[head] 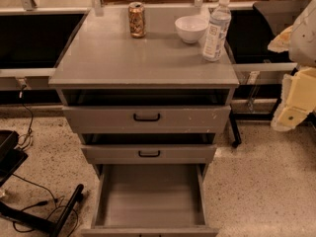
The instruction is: Close bottom drawer
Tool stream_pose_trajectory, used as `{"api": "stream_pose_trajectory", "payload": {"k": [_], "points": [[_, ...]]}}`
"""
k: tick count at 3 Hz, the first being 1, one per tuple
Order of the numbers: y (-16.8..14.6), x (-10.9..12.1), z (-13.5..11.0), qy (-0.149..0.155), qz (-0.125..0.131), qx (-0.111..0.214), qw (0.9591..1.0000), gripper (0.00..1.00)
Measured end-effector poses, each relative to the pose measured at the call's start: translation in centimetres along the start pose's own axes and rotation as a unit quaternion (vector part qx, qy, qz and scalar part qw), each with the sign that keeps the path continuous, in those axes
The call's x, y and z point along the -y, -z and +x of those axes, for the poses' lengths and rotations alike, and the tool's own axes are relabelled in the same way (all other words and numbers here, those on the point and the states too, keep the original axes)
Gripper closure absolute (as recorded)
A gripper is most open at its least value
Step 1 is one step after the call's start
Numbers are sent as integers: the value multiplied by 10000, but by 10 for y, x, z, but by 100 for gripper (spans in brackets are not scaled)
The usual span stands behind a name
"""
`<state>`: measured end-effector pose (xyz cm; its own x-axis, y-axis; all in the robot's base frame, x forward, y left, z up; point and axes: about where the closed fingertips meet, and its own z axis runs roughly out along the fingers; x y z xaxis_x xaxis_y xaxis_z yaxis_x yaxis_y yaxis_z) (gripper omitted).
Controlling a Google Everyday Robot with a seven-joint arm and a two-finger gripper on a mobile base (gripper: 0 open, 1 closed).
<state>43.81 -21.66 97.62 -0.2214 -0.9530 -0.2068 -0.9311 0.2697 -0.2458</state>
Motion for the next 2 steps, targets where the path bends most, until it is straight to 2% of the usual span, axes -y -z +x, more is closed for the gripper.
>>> {"api": "stream_pose_trajectory", "payload": {"k": [1, 2], "points": [[0, 0, 0, 0, 1, -1, 10000, 0], [0, 4, -2, 25, 118, -89, 9999, 0]]}}
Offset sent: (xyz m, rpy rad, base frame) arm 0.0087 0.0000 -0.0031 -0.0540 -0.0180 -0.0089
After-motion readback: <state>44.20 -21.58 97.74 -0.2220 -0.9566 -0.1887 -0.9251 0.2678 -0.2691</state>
